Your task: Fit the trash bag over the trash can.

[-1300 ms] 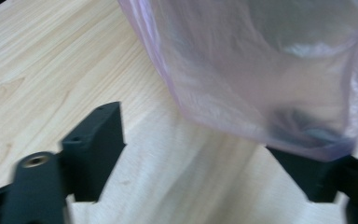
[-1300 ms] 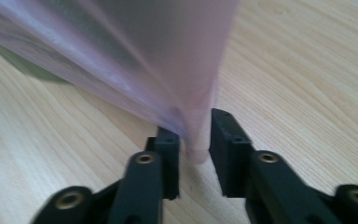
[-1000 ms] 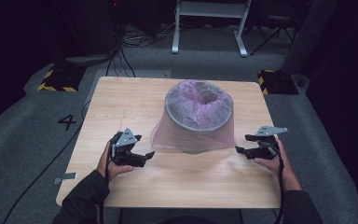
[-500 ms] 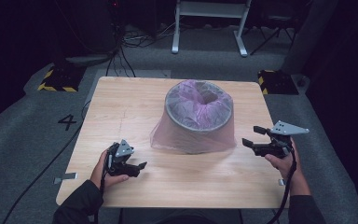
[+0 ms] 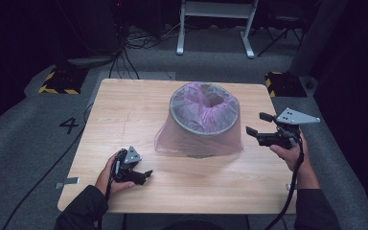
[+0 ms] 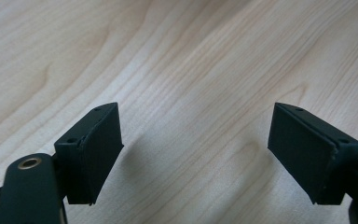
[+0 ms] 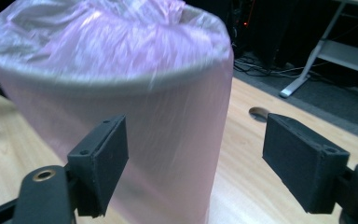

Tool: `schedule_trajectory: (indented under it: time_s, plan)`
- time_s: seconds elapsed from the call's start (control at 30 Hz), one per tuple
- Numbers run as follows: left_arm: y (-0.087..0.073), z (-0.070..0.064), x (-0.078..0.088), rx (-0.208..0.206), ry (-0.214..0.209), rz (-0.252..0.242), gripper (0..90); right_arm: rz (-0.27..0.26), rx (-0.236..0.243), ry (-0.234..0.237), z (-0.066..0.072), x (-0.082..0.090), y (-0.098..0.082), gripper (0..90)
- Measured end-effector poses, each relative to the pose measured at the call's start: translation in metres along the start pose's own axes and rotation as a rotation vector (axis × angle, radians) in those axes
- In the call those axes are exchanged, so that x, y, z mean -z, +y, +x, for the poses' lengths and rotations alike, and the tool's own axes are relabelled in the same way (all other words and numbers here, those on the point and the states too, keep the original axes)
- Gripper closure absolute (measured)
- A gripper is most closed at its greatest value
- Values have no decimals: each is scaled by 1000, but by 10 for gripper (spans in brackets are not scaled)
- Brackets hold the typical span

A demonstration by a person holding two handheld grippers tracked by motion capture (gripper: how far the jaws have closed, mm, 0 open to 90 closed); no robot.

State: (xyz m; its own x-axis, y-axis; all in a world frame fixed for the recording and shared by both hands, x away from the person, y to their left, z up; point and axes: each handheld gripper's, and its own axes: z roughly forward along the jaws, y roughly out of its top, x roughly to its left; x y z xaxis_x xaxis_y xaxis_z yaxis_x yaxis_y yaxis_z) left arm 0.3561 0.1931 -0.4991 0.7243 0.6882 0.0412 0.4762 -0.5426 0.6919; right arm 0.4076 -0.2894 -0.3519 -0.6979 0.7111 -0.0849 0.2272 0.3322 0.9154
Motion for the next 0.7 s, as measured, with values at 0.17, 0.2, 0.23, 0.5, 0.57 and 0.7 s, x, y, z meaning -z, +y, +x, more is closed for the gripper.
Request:
schedule_trajectory:
  time_s: [0.17, 0.2, 0.23, 0.5, 0.57, 0.7]
  plan:
    - [-2, 0, -4, 31, -38, -16, 163, -2, 21, -18, 1, -7, 19, 241]
    - [-1, 0, -4, 29, -41, -20, 153, 0, 33, -15, 1, -9, 25, 239]
    - [-1, 0, -4, 28, -42, -21, 153, 6, 41, -20, 2, -9, 28, 238]
    - [-1, 3, -6, 11, -57, -25, 142, -7, 69, -14, 7, -21, 60, 248]
    - [-1, 3, -6, 11, -57, -25, 142, -11, 68, 4, 8, -25, 66, 247]
    - [-1, 3, -6, 10, -53, -24, 142, -9, 59, 28, 8, -36, 79, 247]
